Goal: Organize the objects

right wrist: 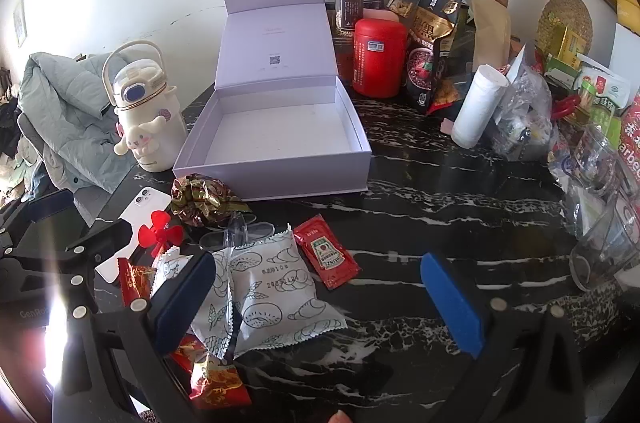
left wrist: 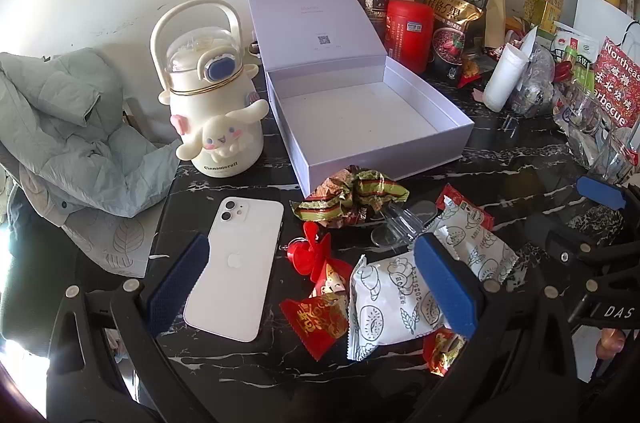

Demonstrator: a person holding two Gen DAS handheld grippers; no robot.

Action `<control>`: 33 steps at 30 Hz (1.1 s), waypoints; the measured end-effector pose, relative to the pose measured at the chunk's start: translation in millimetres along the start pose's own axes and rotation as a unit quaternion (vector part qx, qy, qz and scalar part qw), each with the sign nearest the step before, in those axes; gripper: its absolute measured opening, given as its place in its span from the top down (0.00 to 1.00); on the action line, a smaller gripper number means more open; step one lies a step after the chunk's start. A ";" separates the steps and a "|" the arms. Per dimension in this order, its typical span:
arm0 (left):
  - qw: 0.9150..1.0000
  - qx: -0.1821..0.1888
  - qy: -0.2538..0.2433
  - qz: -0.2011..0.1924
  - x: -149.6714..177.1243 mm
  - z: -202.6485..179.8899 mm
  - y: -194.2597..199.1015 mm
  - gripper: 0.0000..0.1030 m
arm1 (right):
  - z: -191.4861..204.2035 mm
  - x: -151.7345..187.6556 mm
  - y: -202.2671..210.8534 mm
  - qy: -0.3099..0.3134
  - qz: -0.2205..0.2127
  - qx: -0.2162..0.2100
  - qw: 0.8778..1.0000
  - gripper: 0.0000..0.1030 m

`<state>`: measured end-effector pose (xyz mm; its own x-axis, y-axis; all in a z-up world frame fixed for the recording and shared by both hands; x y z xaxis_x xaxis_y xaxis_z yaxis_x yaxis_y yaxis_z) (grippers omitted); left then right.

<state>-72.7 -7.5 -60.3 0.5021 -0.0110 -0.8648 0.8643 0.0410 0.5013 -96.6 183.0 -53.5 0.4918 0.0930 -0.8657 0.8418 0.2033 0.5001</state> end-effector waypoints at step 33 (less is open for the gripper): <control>1.000 -0.004 0.000 -0.008 10.3 -15.9 26.8 0.00 | -9.2 12.7 30.8 -0.005 -0.012 -0.008 1.000 0.00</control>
<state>-44.8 9.4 -56.2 0.4889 -0.0120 -0.8722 0.8716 0.0481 0.4879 -66.4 199.4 -49.3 0.4746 0.0774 -0.8768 0.8495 0.2206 0.4793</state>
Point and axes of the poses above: each gripper's, at about its wrist camera, not at the fingertips, and y roughly against the way its jaws point, z to its left, x to its underside, the point moved 10 cm from there along -y, roughly the way its jaws point, and after that the axes turned 15 degrees about -z, right-handed, at the moved point
